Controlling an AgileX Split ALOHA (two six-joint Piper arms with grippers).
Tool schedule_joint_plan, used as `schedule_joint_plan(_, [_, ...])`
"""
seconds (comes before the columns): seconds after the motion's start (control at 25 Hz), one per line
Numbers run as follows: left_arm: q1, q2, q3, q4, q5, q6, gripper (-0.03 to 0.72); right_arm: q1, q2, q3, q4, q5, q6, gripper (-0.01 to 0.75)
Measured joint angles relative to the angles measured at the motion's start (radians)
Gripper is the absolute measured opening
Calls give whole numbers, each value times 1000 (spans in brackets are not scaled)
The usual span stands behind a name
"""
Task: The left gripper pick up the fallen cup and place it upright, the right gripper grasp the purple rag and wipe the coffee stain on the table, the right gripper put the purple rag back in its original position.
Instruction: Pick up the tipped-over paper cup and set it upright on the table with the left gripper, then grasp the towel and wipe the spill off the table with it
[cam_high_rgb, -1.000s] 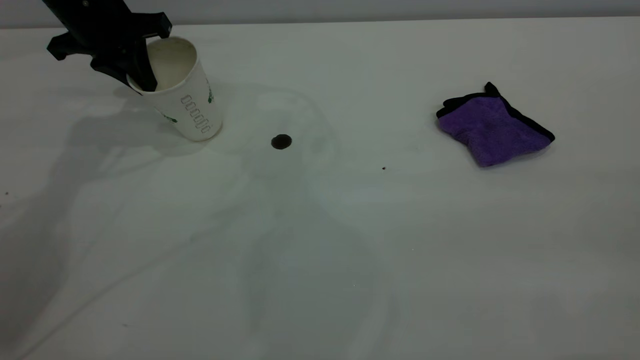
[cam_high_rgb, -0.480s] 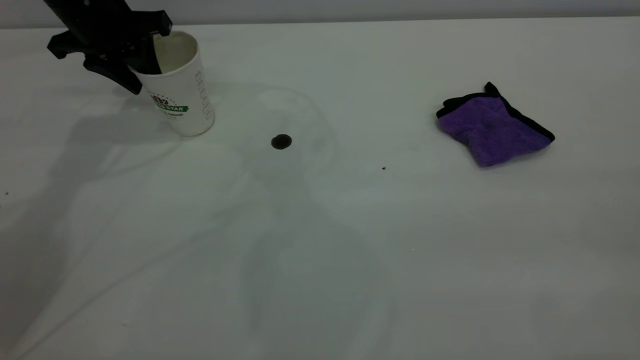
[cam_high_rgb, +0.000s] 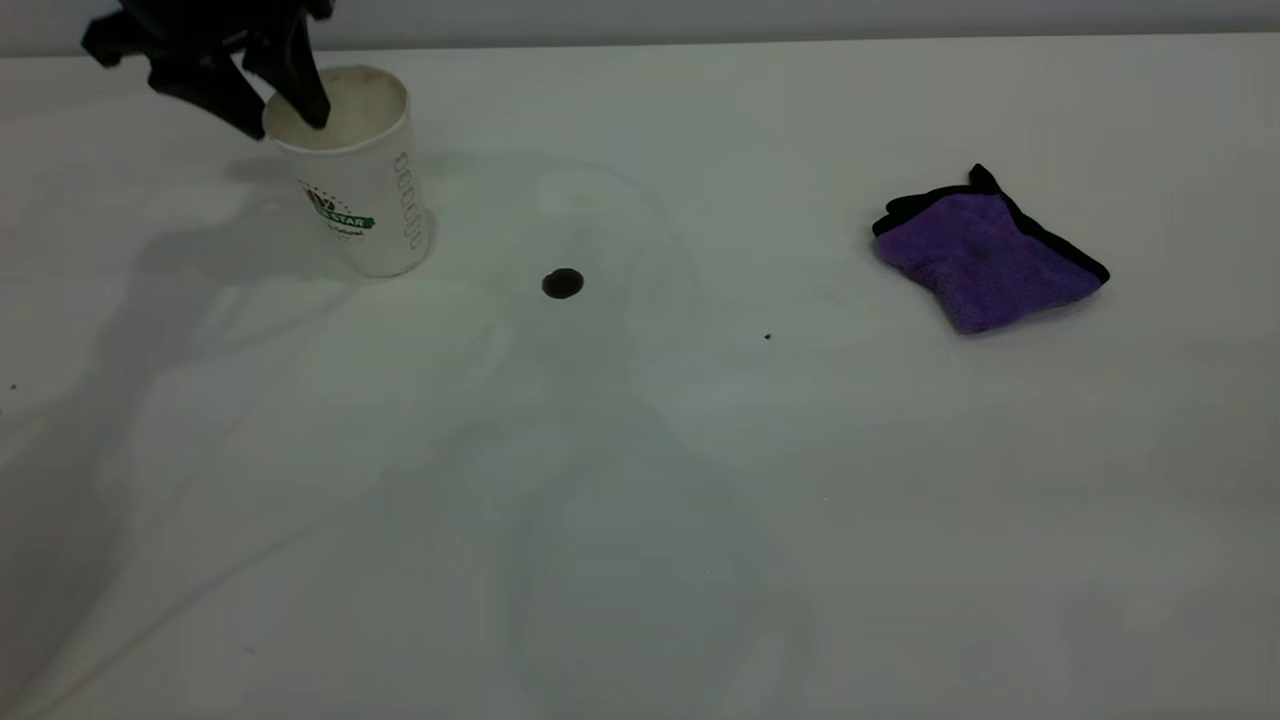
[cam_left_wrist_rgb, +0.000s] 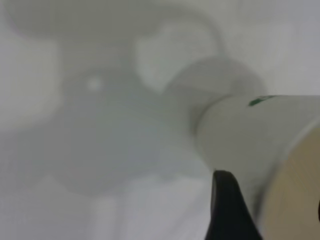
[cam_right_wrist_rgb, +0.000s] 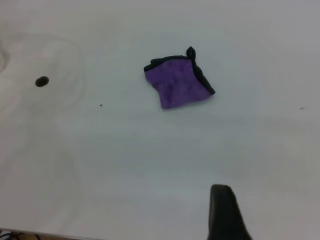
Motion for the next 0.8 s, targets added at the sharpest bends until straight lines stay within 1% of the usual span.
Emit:
schedule_joint_plan(0.24, [-30,-69,0,2,28,0,477,0,0,0,0,0,0,493])
schedule_joint_plan(0.4, [-38,-135,0,19,52,0,479,0,0,0,0,0,0,493])
schedule_joint_plan(0.64, [-39,-256,0,28,145,0,479,0,0,0,0,0,0,493])
schedule_joint_plan(0.8, [-40,-362,0,28,227,-35,479,0,0,0,0,0,0,493])
